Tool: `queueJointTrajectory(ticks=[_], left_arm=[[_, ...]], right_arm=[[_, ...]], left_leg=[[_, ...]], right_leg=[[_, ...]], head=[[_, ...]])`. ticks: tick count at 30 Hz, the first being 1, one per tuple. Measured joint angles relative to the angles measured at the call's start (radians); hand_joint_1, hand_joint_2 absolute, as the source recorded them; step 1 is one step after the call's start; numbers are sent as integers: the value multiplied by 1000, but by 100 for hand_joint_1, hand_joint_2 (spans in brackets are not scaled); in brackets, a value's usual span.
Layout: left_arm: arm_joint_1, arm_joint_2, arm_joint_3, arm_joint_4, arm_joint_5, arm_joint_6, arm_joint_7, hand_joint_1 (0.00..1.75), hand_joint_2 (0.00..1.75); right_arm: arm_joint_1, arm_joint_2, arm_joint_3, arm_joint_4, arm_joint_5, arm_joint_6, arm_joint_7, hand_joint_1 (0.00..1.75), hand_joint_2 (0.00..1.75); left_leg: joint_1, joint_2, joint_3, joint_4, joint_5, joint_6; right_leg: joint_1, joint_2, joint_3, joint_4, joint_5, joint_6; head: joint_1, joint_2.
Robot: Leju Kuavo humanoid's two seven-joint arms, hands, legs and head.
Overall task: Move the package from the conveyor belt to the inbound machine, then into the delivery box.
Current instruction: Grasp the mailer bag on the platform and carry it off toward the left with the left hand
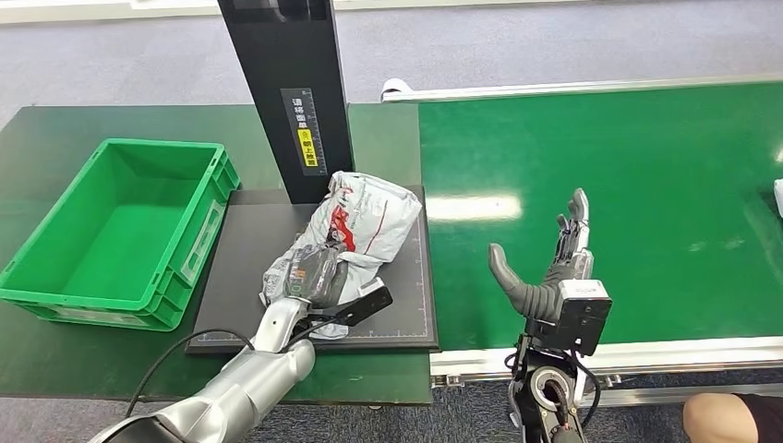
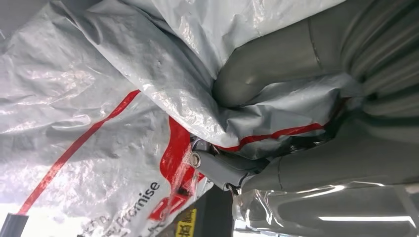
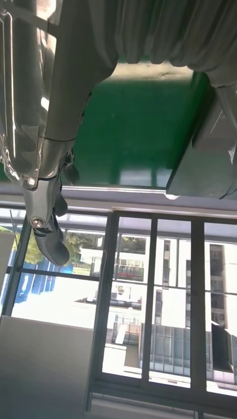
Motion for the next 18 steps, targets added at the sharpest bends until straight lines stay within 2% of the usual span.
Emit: queueJointTrajectory(ticks=[5, 7, 11, 16, 18], left_arm=[[88, -1, 191, -274, -78, 3, -191, 175, 175], [108, 2, 246, -383, -52, 2, -208, 175, 175], [137, 16, 281, -516, -34, 2, -192, 175, 175], [190, 13, 364, -717, -60, 2, -308, 175, 175], [206, 28, 414, -829, -55, 3, -298, 175, 175]], right_arm=[[29, -3, -13, 0, -2, -20, -7, 0, 175], [43, -4, -20, -1, -2, -25, -11, 0, 175], [54, -5, -29, -3, -2, -30, -18, 0, 175], [73, -5, -41, -8, 3, -33, -17, 0, 175], [88, -8, -53, -8, 10, -33, -13, 0, 175]], left_leg=[[0, 1, -2, 0, 0, 0], [0, 1, -2, 0, 0, 0], [0, 0, -2, 0, 0, 0], [0, 0, -2, 0, 0, 0], [0, 1, -3, 0, 0, 0]], right_leg=[[0, 0, -2, 0, 0, 0], [0, 0, -2, 0, 0, 0], [0, 0, -2, 0, 0, 0], [0, 0, -2, 0, 0, 0], [0, 0, -2, 0, 0, 0]], head=[[0, 0], [0, 0], [0, 0], [0, 0], [0, 0]])
